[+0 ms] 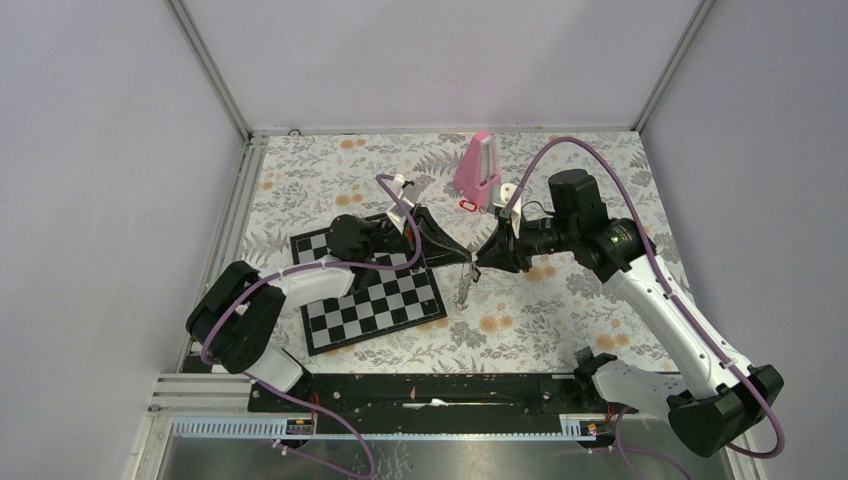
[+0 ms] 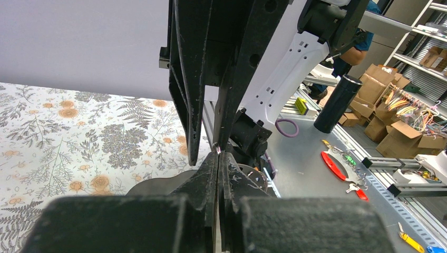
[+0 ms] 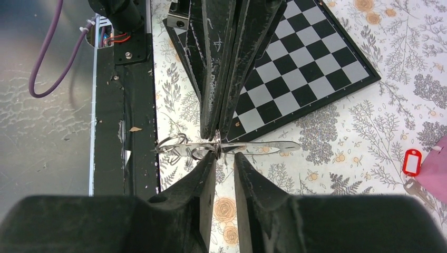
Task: Put the keys on the keyring
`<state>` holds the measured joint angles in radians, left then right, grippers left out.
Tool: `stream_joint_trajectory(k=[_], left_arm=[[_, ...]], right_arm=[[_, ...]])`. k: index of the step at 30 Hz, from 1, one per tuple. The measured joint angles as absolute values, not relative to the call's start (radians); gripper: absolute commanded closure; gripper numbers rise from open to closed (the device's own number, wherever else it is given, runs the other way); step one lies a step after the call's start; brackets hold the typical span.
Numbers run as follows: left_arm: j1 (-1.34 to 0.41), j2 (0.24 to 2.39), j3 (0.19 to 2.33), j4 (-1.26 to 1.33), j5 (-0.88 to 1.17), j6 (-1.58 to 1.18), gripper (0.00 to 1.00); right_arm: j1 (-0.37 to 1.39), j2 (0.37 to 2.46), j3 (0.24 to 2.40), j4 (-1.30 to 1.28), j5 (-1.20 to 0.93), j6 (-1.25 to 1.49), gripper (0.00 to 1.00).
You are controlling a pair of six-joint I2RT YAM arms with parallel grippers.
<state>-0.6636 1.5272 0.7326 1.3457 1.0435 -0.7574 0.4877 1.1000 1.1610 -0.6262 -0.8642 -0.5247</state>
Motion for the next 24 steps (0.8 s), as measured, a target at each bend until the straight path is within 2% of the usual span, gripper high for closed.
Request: stream_joint_trajectory(k=[8, 13, 17, 21, 24], left_arm=[[-0.664, 1.533, 0.733, 1.349, 1.044, -0.757, 1.00], [-0.664, 1.541, 0.733, 1.349, 1.044, -0.757, 1.00], [-0.664, 1.541, 0.733, 1.348, 1.046, -0.756, 1.00], [-0.663, 1.541, 0.733, 1.335, 1.047, -0.721, 0.73], [-0.660, 1.537, 0.749, 1.262, 1.063, -0.639, 0.63]], right_arm=[[0.488, 1.108, 1.161, -0.614, -0.886, -0.510, 0.83], [0.488, 1.114, 1.161, -0.614, -0.886, -0.499, 0.99], [0.488, 1.114, 1.162, -0.617, -0.881, -0.501, 1.00], [0.489, 1.143, 1.215, -0.690, -0.847, -0.530, 1.00], [0.493, 1.184, 1.288, -0.784, -0.780, -0.562, 1.00]])
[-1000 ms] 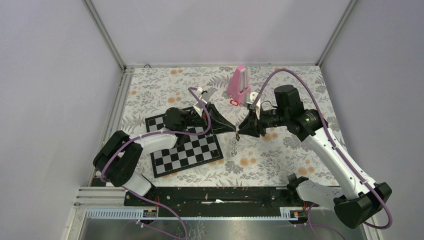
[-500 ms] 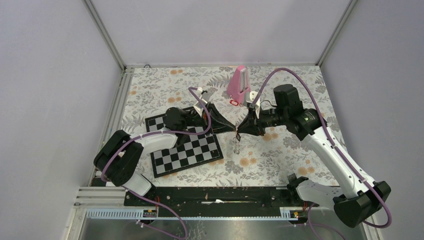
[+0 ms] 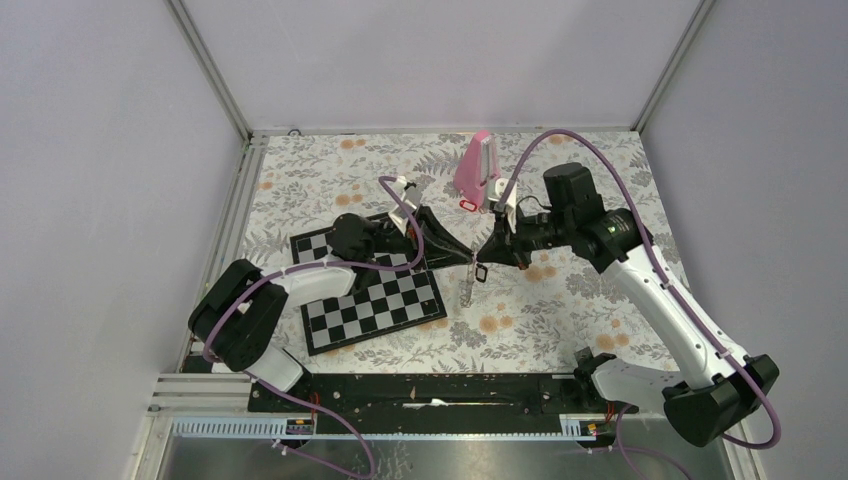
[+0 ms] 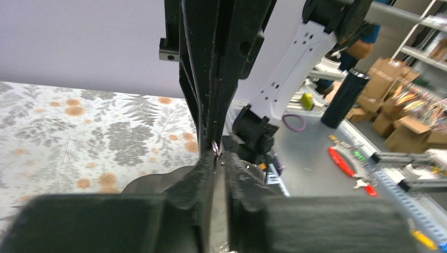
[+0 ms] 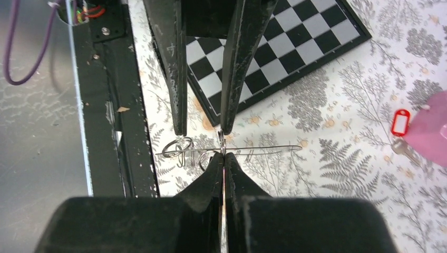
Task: Put the keys on the keyring
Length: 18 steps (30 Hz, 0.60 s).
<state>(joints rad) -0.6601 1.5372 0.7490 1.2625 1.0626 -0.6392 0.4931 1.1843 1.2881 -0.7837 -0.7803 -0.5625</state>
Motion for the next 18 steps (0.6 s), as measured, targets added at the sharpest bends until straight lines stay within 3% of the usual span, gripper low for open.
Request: stream_joint_trajectory(k=[8, 18], left_arm=[[-0.658, 1.530, 0.861, 0.978, 1.098, -0.413, 0.55], [-0.668, 1.592, 0.871, 1.000, 1.098, -0.392, 0.58]], right_arm=[[0.553, 1.295, 1.479, -1.004, -0.572, -0.624, 1.00], [0.590, 1.402, 1.589, -1.135, -0.466, -0.628, 1.00]])
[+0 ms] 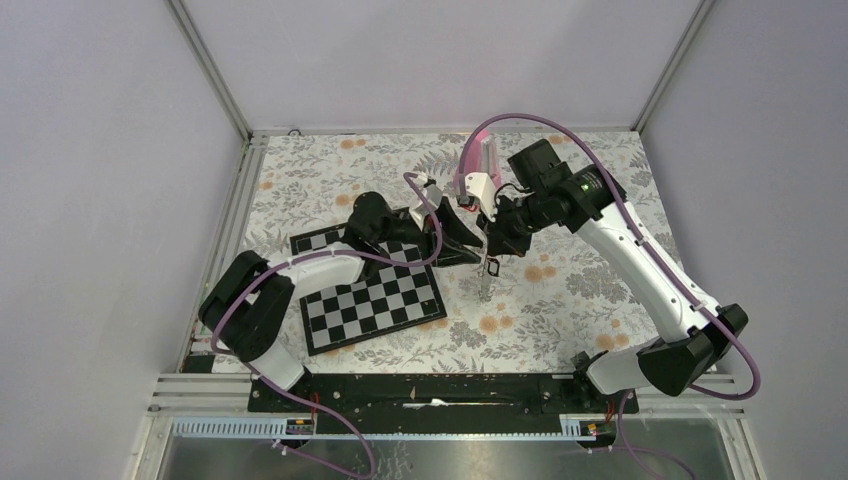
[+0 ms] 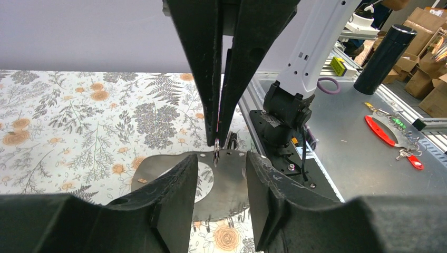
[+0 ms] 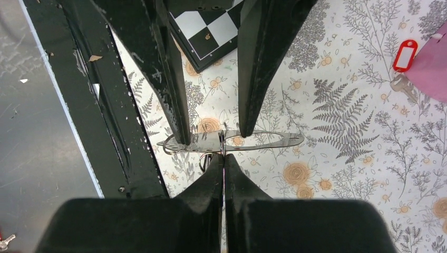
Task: Put the keys on the keyring
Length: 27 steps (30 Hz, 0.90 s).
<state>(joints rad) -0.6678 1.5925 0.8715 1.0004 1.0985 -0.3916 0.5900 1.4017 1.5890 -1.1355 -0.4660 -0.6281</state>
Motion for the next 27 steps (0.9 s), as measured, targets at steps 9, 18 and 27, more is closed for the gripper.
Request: stream_joint_trajectory(k=[9, 18, 27], left_arm=[[-0.688, 1.633, 0.871, 1.127, 1.091, -0.425, 0.69], [-0.691, 1.653, 0.871, 1.154, 1.090, -0.435, 0.70], [-0.694, 1.658, 0.871, 1.151, 1.090, -0.434, 0.75]], right_arm=[[0.603, 1.432, 1.607, -1.184, -0.442, -0.622, 1.00], [0.603, 1.436, 1.607, -1.192, -0.436, -0.620, 1.00], [0.603, 1.435, 1.607, -1.192, -0.436, -0.619, 1.00]])
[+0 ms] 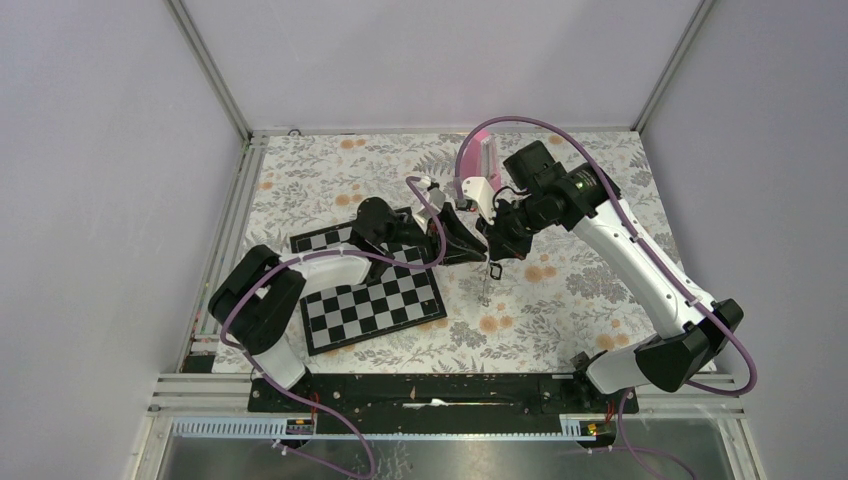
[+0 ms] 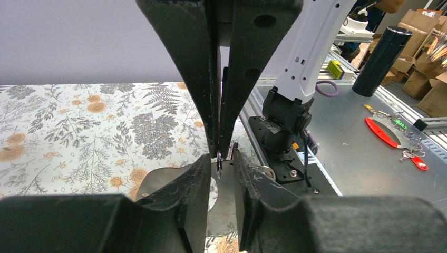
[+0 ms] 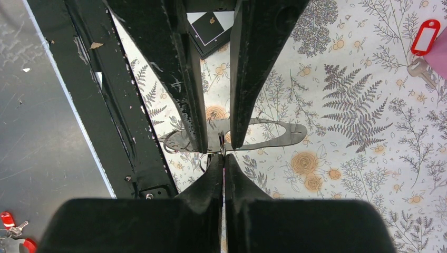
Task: Put the keys on the keyring
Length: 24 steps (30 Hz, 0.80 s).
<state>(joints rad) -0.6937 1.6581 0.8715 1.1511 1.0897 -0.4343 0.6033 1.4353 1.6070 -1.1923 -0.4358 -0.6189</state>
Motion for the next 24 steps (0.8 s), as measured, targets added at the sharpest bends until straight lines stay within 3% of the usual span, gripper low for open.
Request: stream_joint_trajectory(k=[6, 10, 14, 24], left_arm=[[-0.694, 1.665, 0.871, 1.149, 1.089, -0.437, 0.86], [-0.694, 1.672, 0.871, 1.149, 1.091, -0.442, 1.00], [-0.695, 1.672, 0.871, 1.149, 1.095, -0.449, 1.00], [-0.677, 1.672, 0.871, 1.248, 1.098, -0.562, 1.00]], right_arm=[[0.603, 1.435, 1.607, -1.192, -0.436, -0.619, 1.00], [0.603, 1.435, 1.607, -1.192, -0.436, -0.615, 1.00], [0.603, 1.435, 1.607, -1.192, -0.435, -0.612, 0.99], [0.604, 1.359, 1.552, -1.108, -0.428, -0.576, 0.57]])
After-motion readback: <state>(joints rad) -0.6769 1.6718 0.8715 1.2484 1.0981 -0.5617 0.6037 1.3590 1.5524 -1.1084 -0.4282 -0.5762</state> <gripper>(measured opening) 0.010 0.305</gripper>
